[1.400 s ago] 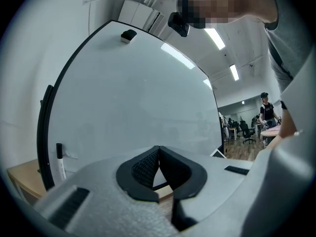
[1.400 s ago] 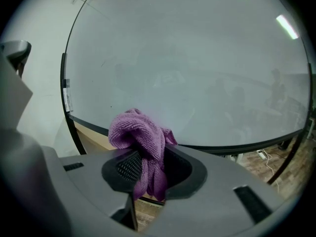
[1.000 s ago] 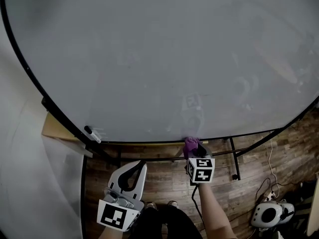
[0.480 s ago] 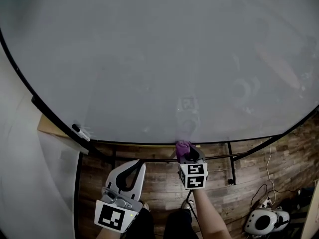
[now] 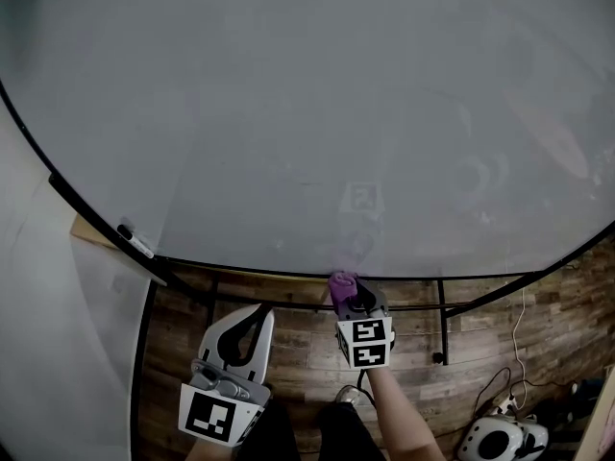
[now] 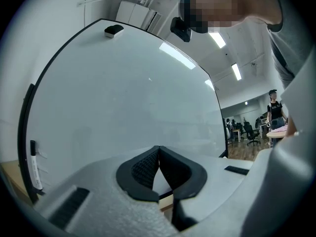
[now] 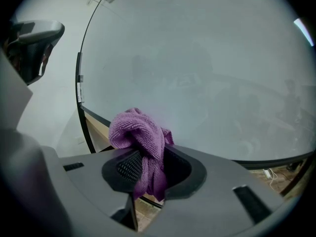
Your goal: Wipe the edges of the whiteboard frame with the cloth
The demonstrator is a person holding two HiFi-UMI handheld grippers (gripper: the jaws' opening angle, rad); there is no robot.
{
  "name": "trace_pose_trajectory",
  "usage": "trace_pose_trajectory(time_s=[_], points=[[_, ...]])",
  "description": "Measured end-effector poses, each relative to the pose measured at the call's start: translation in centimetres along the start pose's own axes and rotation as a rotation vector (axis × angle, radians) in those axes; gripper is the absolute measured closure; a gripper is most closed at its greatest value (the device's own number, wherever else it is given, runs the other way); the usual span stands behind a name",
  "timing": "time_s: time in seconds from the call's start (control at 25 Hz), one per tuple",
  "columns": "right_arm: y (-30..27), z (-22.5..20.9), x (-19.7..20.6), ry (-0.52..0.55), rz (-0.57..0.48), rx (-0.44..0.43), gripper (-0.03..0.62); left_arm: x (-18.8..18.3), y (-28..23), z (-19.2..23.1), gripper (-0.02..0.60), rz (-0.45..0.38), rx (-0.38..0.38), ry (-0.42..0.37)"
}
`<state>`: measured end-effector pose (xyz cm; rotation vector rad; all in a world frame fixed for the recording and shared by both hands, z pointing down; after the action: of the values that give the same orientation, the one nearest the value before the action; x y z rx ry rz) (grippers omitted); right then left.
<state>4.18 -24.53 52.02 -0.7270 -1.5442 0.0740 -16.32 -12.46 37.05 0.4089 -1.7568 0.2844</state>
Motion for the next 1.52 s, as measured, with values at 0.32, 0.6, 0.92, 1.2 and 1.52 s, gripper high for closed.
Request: trace_pose_trajectory(time_s=[0.32, 0.6, 0.92, 1.2, 1.52], points=[[3.3, -6.1, -0.1, -0.012, -0.013, -0.009, 0.491, -2.3, -3.2, -6.3, 0.563, -0.004, 0.012, -0.023], [2.5, -7.3, 0.5, -0.019, -0.009, 0.011, 0.491, -0.9, -4.3, -5.9, 0.563, -0.052, -0.007, -0.041], [3.6, -11.2, 0.6, -0.022, -0.008, 0.026, 0.491, -1.6, -6.0, -8.8, 0.563, -0.081, -0.013, -0.039], [4.9, -14.2, 0.7, -0.027, -0.010, 0.022, 0.491, -2.3, -6.7, -11.7, 0.563, -0.059, -0.028, -0.038], [5.6, -16.1, 0.8, -0.026, -0.010, 0.018, 0.491, -3.2, -6.9, -13.6, 0.563, -0.052, -0.045, -0.050]])
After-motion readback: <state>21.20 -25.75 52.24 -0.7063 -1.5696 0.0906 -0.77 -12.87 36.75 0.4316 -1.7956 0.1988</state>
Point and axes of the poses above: the fingertips, and each gripper's own axes: y backward along the fingers, z to its left, x out of its underside, the point moved 9 cm from there along y, backward along the fingers, and after that the axes turned 13 degrees about -y, right-handed, at the moved point
